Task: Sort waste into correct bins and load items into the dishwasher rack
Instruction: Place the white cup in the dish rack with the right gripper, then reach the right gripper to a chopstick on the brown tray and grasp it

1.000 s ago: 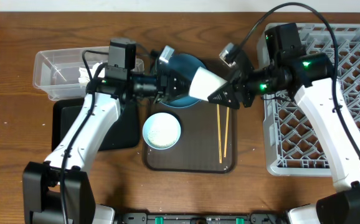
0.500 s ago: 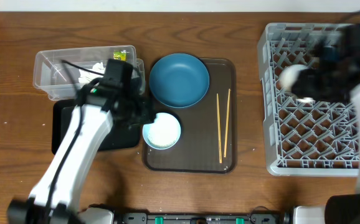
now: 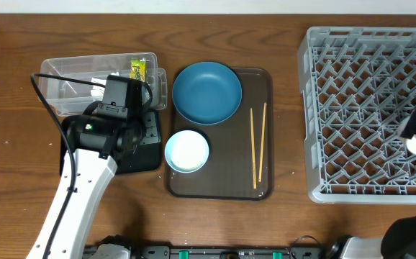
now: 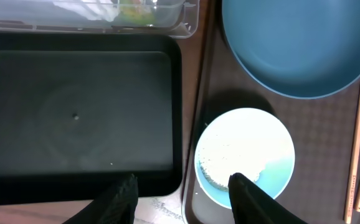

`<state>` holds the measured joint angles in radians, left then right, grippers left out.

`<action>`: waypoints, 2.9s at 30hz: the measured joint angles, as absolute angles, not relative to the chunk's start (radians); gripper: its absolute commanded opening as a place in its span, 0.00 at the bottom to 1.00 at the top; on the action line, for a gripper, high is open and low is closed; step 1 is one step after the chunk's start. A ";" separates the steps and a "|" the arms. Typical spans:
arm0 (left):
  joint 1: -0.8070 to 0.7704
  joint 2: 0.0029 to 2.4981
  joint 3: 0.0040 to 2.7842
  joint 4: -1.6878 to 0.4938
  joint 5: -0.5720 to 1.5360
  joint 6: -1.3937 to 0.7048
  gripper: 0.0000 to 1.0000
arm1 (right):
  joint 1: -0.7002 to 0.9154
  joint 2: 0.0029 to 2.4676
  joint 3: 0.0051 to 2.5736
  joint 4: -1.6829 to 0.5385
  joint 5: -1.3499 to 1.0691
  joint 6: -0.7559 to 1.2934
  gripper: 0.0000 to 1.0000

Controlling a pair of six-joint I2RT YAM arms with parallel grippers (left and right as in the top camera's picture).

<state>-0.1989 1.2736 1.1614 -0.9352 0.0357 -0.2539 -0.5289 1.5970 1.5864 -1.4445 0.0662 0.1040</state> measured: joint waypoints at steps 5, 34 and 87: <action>-0.199 1.274 1.162 -0.935 0.025 -0.253 0.50 | -0.555 1.639 1.520 -1.407 0.088 0.121 0.31; -0.199 1.274 1.162 -0.945 0.022 -0.253 0.60 | -0.520 1.705 1.480 -1.354 -0.100 0.117 0.86; -0.199 1.274 1.161 -0.993 0.023 -0.250 0.67 | 0.550 2.119 1.483 -1.091 -0.052 0.484 0.09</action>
<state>-0.1989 1.2736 1.1614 -0.9932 0.0227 -0.2501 0.5503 2.1185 1.4830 -1.0908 -0.0517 0.4839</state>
